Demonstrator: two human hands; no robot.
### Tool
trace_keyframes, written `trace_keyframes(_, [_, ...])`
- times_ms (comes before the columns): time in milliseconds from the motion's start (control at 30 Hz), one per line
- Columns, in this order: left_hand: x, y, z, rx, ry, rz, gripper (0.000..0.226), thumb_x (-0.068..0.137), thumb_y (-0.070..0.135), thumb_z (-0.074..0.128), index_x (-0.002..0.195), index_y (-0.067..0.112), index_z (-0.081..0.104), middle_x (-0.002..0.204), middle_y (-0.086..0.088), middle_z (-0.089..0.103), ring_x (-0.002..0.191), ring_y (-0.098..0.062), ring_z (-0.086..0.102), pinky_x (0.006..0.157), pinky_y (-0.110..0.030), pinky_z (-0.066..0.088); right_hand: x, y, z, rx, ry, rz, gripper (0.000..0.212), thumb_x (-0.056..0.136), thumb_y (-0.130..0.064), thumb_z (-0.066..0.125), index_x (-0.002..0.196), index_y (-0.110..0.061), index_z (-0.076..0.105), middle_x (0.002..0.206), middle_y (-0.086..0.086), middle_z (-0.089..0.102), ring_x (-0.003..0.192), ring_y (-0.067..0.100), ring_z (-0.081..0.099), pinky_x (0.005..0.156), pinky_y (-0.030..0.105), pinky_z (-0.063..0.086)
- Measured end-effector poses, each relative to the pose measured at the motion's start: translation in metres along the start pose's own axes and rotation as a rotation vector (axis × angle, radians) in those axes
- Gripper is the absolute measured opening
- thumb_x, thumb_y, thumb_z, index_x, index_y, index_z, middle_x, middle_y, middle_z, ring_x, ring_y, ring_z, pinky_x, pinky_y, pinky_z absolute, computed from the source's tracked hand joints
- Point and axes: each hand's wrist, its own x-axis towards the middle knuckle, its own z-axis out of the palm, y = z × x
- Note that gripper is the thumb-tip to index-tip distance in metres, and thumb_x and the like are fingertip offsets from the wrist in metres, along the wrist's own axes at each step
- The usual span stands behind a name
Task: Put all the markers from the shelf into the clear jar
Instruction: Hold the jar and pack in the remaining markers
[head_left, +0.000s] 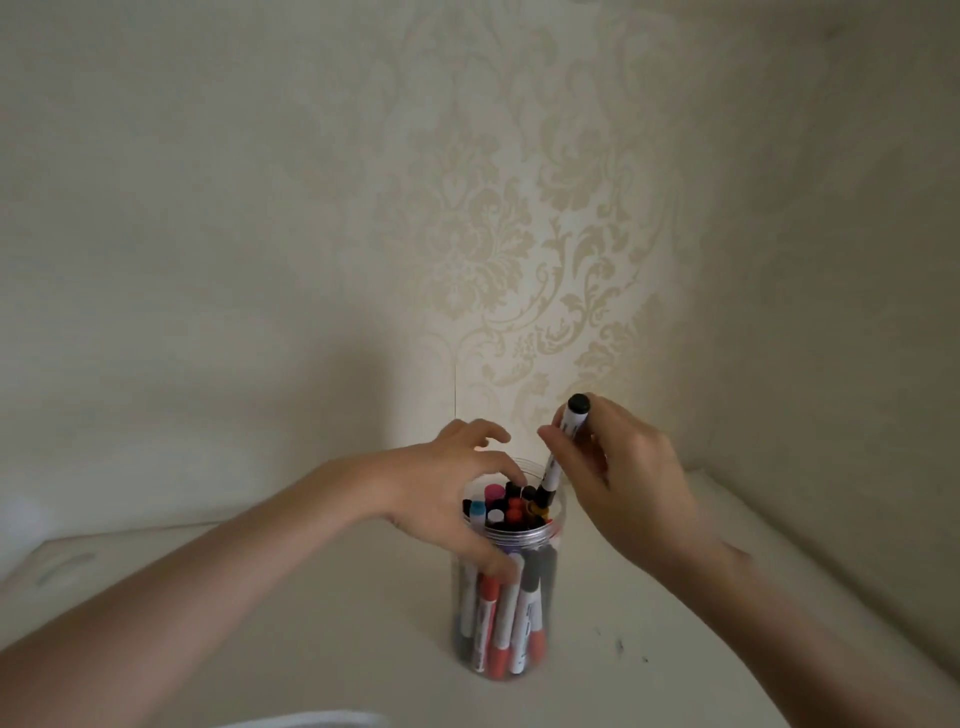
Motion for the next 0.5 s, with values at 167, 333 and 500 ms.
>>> trace_keyframes(167, [0.004, 0.010, 0.016, -0.054, 0.070, 0.017, 0.067, 0.066, 0.076, 0.071, 0.122, 0.043, 0.056, 0.152, 0.019, 0.028, 0.146, -0.007, 0.013, 0.118, -0.041, 0.032, 0.001, -0.016, 0.000, -0.110, -0.002, -0.066, 0.027, 0.093, -0.037, 0.049, 0.079, -0.015, 0.055, 0.064, -0.010, 0.045, 0.050, 0.011, 0.041, 0.048, 0.027, 0.040])
trace_keyframes(333, [0.006, 0.005, 0.024, -0.088, 0.099, 0.078, 0.072, 0.067, 0.082, 0.062, 0.132, 0.051, 0.050, 0.155, 0.022, 0.023, 0.148, -0.007, 0.007, 0.122, -0.042, 0.025, 0.005, -0.021, -0.013, -0.092, 0.019, -0.071, 0.020, 0.093, -0.030, 0.057, 0.079, -0.016, 0.055, 0.064, -0.013, 0.042, 0.052, 0.007, 0.042, 0.051, 0.014, 0.033])
trace_keyframes(500, [0.006, -0.001, 0.027, -0.068, 0.096, 0.058, 0.073, 0.063, 0.082, 0.067, 0.129, 0.053, 0.054, 0.155, 0.034, 0.014, 0.144, 0.006, 0.008, 0.115, -0.025, 0.024, 0.011, -0.016, -0.012, -0.080, -0.010, -0.045, 0.017, 0.092, -0.029, 0.059, 0.081, -0.015, 0.057, 0.062, -0.016, 0.041, 0.056, 0.003, 0.047, 0.054, 0.010, 0.035])
